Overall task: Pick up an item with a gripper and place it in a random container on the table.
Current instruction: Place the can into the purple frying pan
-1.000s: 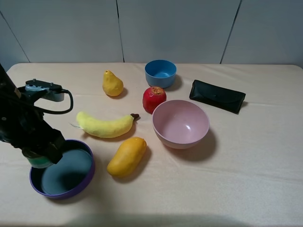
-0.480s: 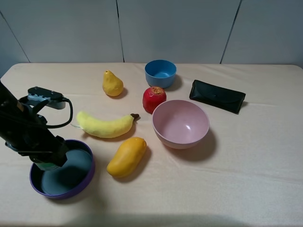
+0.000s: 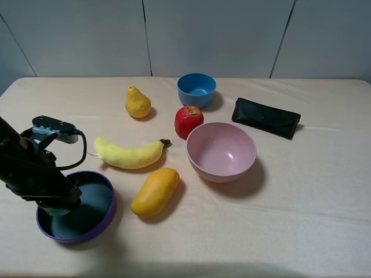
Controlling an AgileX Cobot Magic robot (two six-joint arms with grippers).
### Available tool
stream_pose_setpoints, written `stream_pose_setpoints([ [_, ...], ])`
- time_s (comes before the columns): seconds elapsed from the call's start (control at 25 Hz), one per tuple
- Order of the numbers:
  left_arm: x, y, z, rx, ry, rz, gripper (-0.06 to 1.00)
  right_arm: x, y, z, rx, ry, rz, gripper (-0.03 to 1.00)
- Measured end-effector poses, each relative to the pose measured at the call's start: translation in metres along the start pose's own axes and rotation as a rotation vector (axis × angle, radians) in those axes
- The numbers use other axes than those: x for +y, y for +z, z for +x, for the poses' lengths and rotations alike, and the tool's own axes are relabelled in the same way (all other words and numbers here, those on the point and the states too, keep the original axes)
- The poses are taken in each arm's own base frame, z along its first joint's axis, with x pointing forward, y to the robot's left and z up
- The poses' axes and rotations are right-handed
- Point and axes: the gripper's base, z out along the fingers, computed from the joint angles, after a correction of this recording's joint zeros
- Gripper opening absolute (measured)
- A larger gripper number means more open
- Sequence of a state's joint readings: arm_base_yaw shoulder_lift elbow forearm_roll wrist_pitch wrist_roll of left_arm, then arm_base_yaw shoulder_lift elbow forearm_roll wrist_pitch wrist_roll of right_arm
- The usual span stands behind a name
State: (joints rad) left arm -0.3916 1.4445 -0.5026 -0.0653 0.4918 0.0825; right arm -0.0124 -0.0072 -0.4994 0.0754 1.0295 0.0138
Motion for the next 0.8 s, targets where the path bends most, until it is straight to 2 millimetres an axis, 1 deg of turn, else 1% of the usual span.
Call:
stream_pose_setpoints([
  [0.56, 0.0002, 0.0, -0.0025, -0.027, 0.001, -0.002, 0.64, 0.0, 0.0, 0.0, 0.0, 0.0, 0.0, 0.69],
  [0.6, 0.0002, 0.0, -0.0025, -0.027, 0.001, -0.002, 0.67, 0.0, 0.0, 0.0, 0.0, 0.0, 0.0, 0.69],
  [0.76, 0.0002, 0.0, -0.0025, -0.027, 0.001, -0.002, 0.89, 0.0, 0.0, 0.0, 0.0, 0.0, 0.0, 0.69],
  [0.8, 0.0002, 0.0, -0.0025, -0.027, 0.001, -0.002, 0.93, 0.0, 0.0, 0.0, 0.0, 0.0, 0.0, 0.69],
])
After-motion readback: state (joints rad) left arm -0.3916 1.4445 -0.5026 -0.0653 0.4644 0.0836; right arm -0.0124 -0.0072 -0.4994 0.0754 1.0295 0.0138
